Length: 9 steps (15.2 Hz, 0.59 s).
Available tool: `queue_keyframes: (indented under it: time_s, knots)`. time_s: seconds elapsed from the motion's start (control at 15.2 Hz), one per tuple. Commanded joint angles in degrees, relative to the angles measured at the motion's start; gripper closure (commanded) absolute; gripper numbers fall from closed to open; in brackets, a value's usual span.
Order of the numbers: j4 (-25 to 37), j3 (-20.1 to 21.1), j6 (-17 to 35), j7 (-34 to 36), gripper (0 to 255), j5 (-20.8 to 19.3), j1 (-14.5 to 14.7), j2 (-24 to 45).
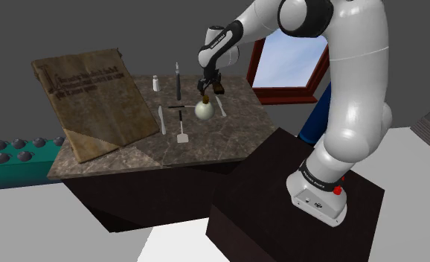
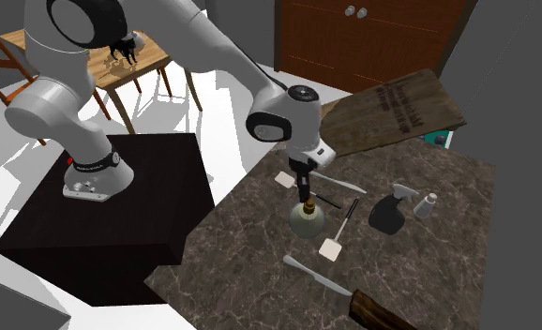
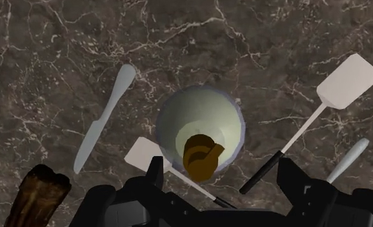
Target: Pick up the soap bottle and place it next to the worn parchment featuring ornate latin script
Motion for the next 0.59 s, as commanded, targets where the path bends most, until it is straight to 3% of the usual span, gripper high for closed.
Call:
queue_keyframes:
  time_s: [0.0,0.13,0.53]
  knots:
    - [5.0,0.0,-0.3,-0.3,0,0.1,-0.5,4.8]
    - [8.8,0.1,-0.6,-0.4,0,0.1,-0.8,8.4]
    - [10.5,0.3,1.7,-0.6,0,0.3,-1.2,12.4]
